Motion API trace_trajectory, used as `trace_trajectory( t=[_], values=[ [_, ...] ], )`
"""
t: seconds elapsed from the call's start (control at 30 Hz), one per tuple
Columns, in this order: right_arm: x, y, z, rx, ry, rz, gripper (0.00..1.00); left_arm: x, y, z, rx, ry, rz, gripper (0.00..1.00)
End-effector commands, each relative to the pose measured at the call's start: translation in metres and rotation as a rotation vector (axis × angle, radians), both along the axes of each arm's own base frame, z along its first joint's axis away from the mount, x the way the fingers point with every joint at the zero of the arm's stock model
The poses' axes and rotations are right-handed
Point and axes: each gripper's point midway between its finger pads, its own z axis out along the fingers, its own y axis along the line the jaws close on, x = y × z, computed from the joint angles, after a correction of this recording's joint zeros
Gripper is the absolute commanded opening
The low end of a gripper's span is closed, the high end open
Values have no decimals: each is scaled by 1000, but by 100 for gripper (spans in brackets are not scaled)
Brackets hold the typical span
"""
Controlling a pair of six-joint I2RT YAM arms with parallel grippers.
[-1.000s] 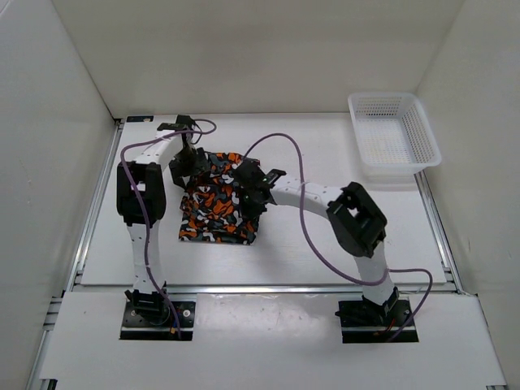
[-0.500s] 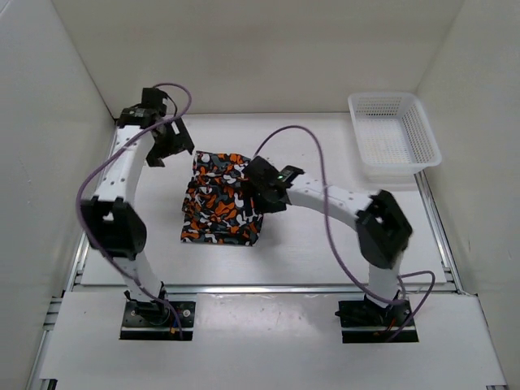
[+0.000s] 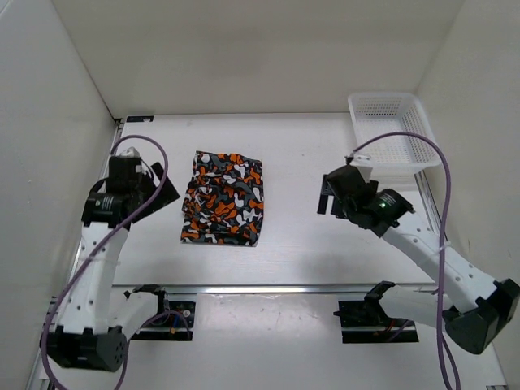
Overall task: Fold and stack the shorts
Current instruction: Fold the shorts
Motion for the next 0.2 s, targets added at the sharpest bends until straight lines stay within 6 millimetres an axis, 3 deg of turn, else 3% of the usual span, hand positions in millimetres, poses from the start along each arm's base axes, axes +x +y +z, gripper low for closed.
trace_trajectory(
  t=[0.0,0.17],
  values=[
    [-20,-46,-3,-93,-1,-101,94,-21,-3,21,-46,-134,6,100],
    [-35,-62,-13,-97,-4,-145,94,-41,3,50,-54,-278,42,100]
  ],
)
